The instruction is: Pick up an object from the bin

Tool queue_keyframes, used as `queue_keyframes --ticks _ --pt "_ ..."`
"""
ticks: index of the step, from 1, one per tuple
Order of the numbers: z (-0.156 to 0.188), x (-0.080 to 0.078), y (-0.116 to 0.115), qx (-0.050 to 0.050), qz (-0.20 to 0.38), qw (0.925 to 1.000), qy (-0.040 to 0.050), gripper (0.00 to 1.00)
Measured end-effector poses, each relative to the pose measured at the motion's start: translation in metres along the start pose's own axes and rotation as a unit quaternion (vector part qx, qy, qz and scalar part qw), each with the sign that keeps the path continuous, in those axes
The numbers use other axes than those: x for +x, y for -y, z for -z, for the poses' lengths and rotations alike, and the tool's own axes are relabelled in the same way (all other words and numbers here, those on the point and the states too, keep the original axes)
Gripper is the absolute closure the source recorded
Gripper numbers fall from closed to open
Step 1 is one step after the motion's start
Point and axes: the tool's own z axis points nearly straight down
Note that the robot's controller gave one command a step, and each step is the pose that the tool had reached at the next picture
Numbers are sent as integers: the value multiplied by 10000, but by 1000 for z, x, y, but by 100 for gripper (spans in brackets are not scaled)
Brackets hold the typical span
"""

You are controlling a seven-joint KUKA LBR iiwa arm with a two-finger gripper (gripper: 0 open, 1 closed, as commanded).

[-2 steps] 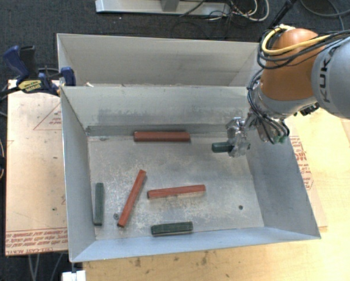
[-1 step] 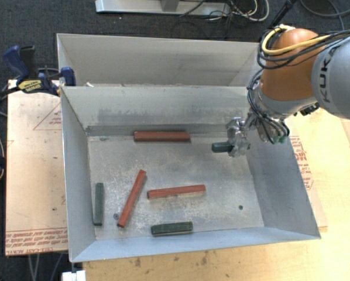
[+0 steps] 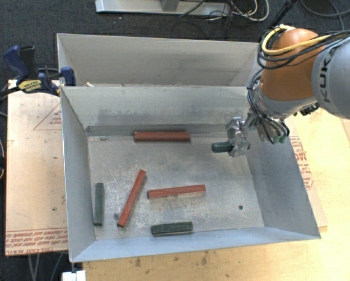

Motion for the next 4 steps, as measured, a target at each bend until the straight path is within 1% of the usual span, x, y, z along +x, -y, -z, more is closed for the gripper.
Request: queue_keyframes --ticks 4 --pt "0 0 0 1 0 10000 0 100"
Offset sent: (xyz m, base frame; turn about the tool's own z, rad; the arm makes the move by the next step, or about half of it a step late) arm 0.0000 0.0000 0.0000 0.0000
